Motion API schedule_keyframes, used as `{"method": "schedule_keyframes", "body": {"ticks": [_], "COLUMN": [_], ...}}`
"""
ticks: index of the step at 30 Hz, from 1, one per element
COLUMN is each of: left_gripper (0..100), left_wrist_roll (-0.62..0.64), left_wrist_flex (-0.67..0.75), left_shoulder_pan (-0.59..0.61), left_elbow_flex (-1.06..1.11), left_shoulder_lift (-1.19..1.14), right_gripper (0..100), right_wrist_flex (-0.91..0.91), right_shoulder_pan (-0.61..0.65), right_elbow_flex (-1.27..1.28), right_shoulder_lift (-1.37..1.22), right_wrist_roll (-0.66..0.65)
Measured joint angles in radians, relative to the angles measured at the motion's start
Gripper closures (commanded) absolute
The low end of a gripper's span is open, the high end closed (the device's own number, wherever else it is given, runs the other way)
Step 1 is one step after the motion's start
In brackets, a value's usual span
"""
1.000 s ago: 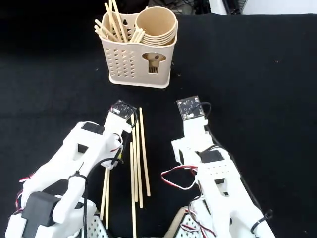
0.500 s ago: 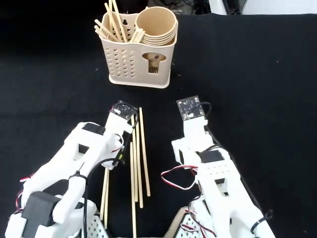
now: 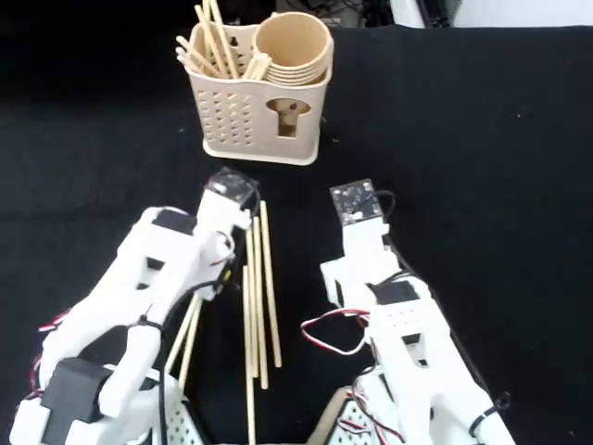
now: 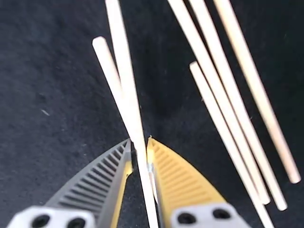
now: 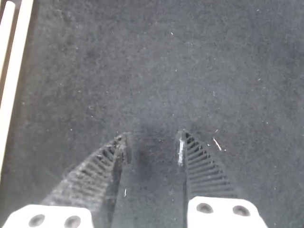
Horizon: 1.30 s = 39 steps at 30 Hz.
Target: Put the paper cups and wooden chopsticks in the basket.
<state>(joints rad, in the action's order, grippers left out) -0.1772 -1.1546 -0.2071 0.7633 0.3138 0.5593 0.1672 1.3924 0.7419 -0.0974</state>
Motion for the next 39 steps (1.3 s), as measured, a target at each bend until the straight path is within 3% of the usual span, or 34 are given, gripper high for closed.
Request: {"method": "schedule_keyframes", "body": {"ticks": [11,25,33,39], "left_gripper": [97,97,97,97], "left_wrist_roll": [0.002,-0.127,-0.155,-0.16], "left_wrist_flex": [-0.077,-0.12,-0.117,0.06], "left_shoulder_pan": [0.0,0.0,0.0,0.0], "left_elbow_flex": [-0.12,-0.172,-0.158,-0.109], "left_shoulder_lift": [0.0,0.017,0.293,0.569], "right_gripper": [82.5,82.5,82.5,82.5], "right_wrist_flex": [0.0,0.0,0.0,0.0], "right_shoulder_pan": [0.0,0.0,0.0,0.0], "right_elbow_flex": [0.0,0.0,0.0,0.0], "right_shoulder_lift": [0.0,0.0,0.0,0.0], "right_wrist_roll": [0.0,0.0,0.0,0.0]}}
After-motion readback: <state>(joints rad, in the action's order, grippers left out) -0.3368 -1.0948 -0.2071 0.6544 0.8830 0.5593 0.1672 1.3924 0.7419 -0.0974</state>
